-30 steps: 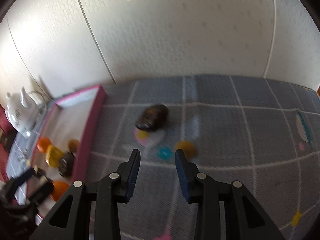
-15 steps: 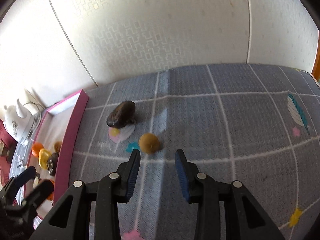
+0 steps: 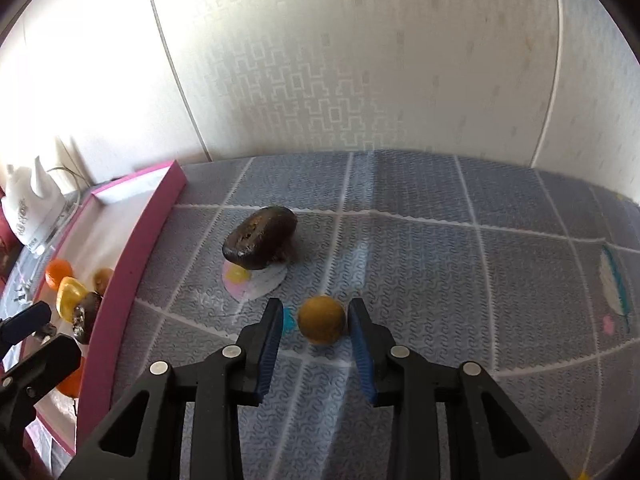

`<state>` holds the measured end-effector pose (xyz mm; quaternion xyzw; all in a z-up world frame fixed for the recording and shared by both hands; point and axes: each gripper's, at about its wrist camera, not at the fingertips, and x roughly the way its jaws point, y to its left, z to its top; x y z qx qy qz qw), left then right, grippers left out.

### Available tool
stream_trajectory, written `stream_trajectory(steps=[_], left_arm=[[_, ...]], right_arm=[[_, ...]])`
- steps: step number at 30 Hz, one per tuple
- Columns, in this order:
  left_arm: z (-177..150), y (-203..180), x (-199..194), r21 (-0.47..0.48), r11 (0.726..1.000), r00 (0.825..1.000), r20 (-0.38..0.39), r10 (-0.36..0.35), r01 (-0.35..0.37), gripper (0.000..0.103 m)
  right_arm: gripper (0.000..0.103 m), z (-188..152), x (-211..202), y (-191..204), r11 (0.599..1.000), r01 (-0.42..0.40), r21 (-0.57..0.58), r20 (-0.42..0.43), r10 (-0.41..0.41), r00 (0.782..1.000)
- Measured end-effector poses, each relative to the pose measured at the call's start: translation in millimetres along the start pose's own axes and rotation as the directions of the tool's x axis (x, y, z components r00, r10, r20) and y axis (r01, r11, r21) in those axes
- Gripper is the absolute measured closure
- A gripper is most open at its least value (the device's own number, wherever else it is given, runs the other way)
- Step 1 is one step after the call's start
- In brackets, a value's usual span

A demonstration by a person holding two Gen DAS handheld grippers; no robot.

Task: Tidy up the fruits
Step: 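Grasp the small yellow round fruit with the right gripper while the left approaches the dark fruit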

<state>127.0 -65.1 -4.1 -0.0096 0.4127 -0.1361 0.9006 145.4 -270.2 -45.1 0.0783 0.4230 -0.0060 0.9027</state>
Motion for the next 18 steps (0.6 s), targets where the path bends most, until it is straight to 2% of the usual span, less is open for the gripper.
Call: stream_trajectory(steps=[2,3,11,18], left_arm=[[0.4,-1.7,0.6,0.002,1.0,1.0,0.008,0.003,-0.003,0.005],[0.5,-2.5,0.9,-0.001,1.0,1.0,0.01,0.0,0.0,0.005],[-1.2,-19.1,2.9,0.024,1.0,1.0,0.024,-0.009,0.008,0.005],[0.3,-36.4,8.4,0.013,0.999,0.998,0.037,-0.046,0.045,0.003]], right_arm=[[0.078,-0.9,0.7,0.6,1.0,0.02,-0.022,-0.005,-0.02,1.0],[0.079,-1.1,0.1,0.7,0.999,0.024,-0.024,-0.011,-0.025,1.0],[0.079,-5.8,-6.7,-8.1,1.0,-0.009,0.029,-0.012,0.009,1.0],[0.079,-7.8,-15.6,-28.9,0.994,0.008,0.113,-0.016,-0.007,1.0]])
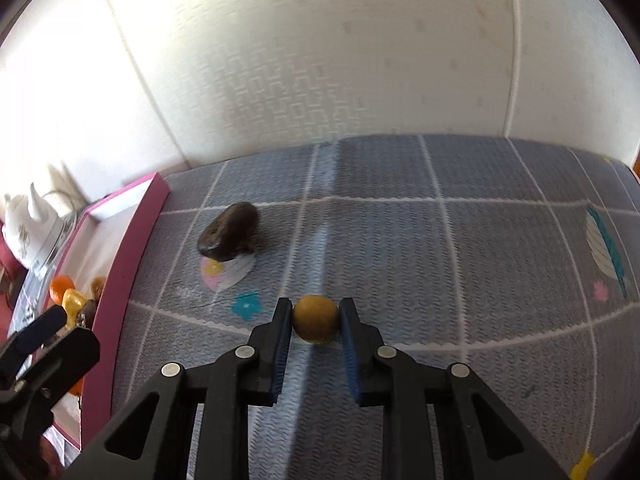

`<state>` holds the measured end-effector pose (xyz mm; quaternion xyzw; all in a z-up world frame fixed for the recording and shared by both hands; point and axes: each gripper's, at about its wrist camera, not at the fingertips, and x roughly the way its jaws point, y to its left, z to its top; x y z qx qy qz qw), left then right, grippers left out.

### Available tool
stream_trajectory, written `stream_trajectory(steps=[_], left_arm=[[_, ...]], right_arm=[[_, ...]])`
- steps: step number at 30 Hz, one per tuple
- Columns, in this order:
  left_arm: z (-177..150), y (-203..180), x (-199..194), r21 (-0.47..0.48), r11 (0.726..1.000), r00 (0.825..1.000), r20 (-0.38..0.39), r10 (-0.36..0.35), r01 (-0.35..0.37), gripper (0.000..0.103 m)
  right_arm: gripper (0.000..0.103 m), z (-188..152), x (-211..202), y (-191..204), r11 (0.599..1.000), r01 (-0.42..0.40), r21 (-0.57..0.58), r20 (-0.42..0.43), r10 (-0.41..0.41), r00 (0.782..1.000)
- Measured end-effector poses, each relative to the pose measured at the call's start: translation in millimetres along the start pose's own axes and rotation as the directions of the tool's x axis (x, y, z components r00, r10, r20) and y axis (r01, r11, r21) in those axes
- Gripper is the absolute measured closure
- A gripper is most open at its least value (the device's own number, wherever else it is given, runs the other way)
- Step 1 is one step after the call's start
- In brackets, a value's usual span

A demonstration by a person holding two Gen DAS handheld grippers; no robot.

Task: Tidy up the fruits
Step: 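Grasp the small yellow round fruit with the right gripper while the left approaches the dark fruit, then close the left gripper on the dark round fruit on the pink plate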

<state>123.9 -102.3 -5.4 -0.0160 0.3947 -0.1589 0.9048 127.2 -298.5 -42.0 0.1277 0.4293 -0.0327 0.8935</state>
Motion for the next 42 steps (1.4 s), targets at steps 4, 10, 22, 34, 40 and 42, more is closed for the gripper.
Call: stream_trajectory(steps=[4,10,22,34,40,42], left_arm=[[5.2,-12.8,6.9,0.063,0.998,1.0,0.013,0.002,-0.002,0.003],[12.3,-21.5,27.6,0.053,0.998,1.0,-0.015,-0.023,0.024,0.003],[36.4,-51.1,69.3,0.055,0.998,0.999,-0.041,-0.012,0.014,0.005],[43.6,-44.4,104.0,0.061,0.998,0.997,-0.076,-0.003,0.007,0.03],[39.6,-45.5,109.0,0.097,0.994,0.995,-0.087,-0.042,0.05,0.055],[38.3,-43.5,107.1,0.082,0.994,0.994,-0.087,-0.059,0.066,0.056]], right_arm=[[0.079,2.7,-3.2,-6.1,0.999,0.043,0.007,0.006,-0.043,0.999],[0.079,5.0,-9.1,-15.9,0.996,0.091,0.023,0.015,-0.091,0.996],[0.079,9.7,-15.6,-34.0,0.988,0.122,0.095,0.024,-0.125,0.992],[0.079,8.2,-13.3,-32.8,0.988,0.118,0.101,0.023,-0.121,0.992],[0.079,5.9,-11.8,-35.9,0.986,0.122,0.115,0.015,-0.125,0.992],[0.079,5.6,-12.5,-36.4,0.986,0.118,0.117,0.015,-0.121,0.993]])
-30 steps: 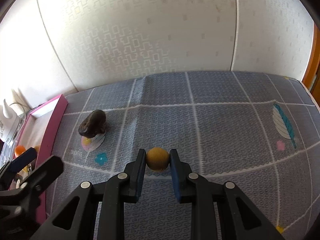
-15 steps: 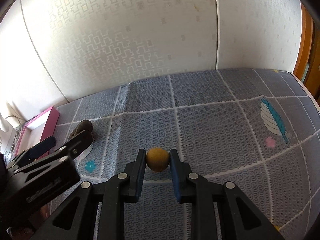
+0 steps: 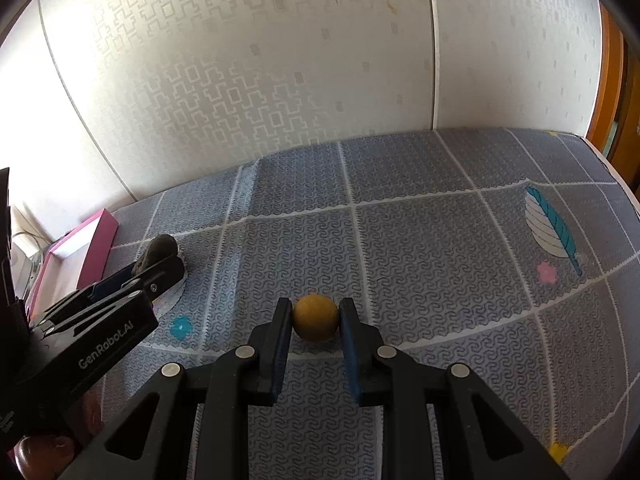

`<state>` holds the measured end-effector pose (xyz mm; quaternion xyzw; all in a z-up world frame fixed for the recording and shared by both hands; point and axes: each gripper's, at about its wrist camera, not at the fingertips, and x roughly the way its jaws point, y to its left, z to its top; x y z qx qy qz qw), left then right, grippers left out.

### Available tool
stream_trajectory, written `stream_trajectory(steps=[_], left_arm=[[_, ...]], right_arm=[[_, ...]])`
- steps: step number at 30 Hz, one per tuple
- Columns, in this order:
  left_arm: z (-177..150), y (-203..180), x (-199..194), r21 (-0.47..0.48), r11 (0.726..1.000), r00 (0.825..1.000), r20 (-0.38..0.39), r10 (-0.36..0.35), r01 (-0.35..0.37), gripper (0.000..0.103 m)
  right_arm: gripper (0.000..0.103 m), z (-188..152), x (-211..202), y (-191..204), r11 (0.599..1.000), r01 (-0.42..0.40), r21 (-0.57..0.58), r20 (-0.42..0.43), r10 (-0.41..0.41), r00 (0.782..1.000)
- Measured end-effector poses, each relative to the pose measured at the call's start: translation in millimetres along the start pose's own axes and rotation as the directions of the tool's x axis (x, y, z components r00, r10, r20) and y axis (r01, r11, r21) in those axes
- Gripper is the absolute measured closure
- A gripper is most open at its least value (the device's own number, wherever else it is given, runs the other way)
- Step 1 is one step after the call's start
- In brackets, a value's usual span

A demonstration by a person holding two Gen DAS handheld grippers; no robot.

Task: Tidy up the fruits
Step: 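Close the left gripper on the dark round fruit on the pink plate, then carry the dark fruit into the tray and open the left gripper while the right holds the yellow fruit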

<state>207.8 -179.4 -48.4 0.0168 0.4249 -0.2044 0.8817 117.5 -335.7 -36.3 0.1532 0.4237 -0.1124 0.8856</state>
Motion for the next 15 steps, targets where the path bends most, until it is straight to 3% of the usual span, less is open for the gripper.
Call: stream_trajectory(steps=[7,15], left_arm=[[-7.8,-8.1,-18.2,0.046,0.999,0.999,0.044,-0.019,0.017,0.057],[-16.4,-13.9,-25.8,0.064,0.997,0.998,0.04,-0.042,0.039,0.057]], right_arm=[[0.079,1.8,-1.6,2.2,1.0,-0.009,-0.01,0.009,0.009,1.0],[0.079,2.6,-2.1,1.5,1.0,-0.016,-0.003,0.01,0.016,1.0]])
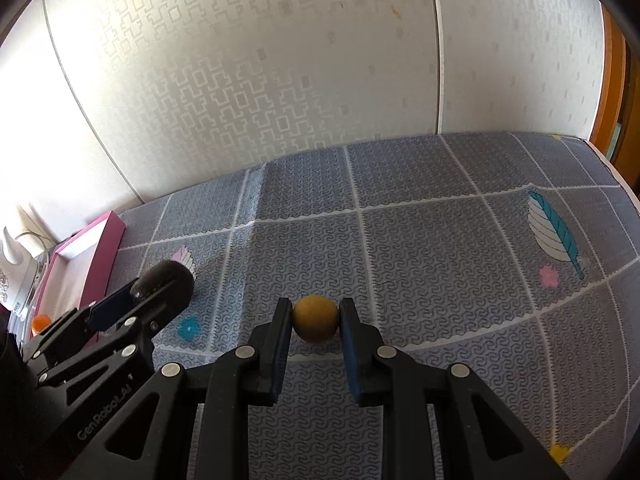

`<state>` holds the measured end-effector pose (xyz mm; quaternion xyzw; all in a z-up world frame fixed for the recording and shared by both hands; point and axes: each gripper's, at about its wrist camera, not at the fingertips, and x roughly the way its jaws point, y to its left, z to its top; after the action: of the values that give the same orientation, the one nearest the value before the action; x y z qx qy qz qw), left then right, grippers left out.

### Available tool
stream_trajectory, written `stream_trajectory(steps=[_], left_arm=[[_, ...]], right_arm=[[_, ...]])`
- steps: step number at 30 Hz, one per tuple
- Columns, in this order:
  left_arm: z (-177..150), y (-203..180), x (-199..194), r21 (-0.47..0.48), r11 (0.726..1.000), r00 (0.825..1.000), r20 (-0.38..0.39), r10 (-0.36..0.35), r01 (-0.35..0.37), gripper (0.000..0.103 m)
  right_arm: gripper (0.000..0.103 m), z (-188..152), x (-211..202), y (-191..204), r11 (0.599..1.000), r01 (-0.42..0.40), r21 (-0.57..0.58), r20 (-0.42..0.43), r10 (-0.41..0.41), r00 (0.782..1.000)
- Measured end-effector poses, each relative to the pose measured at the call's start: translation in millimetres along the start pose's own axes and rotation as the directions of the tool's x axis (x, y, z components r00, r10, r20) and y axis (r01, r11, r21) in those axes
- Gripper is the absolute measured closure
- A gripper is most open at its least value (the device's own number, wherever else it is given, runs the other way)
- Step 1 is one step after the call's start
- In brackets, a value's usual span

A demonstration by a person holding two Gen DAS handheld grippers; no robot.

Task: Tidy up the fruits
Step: 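Carry the dark fruit into the tray and open the left gripper while the right holds the yellow fruit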

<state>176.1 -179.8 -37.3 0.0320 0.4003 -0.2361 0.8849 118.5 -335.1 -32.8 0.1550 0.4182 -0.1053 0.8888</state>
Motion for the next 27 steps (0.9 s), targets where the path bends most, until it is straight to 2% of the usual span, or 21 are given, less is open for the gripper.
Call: stream_trajectory(steps=[4,13,27], left_arm=[[-0.9,0.5,-7.6,-0.013,1.0,1.0,0.002,-0.018,0.018,0.061],[-4.9,1.9,-10.4,-0.026,0.997,0.997,-0.016,-0.07,0.07,0.062],[0.1,20.2,-40.9,-0.082,0.99,0.993,0.035,-0.111,0.113,0.062]], right_arm=[[0.079,-0.5,-1.1,-0.6,1.0,-0.003,0.005,0.002,0.003,1.0],[0.079,-2.5,1.4,0.7,1.0,-0.009,0.011,-0.004,0.009,1.0],[0.079,-2.2,0.7,4.4,1.0,-0.026,0.008,0.016,0.026,1.0]])
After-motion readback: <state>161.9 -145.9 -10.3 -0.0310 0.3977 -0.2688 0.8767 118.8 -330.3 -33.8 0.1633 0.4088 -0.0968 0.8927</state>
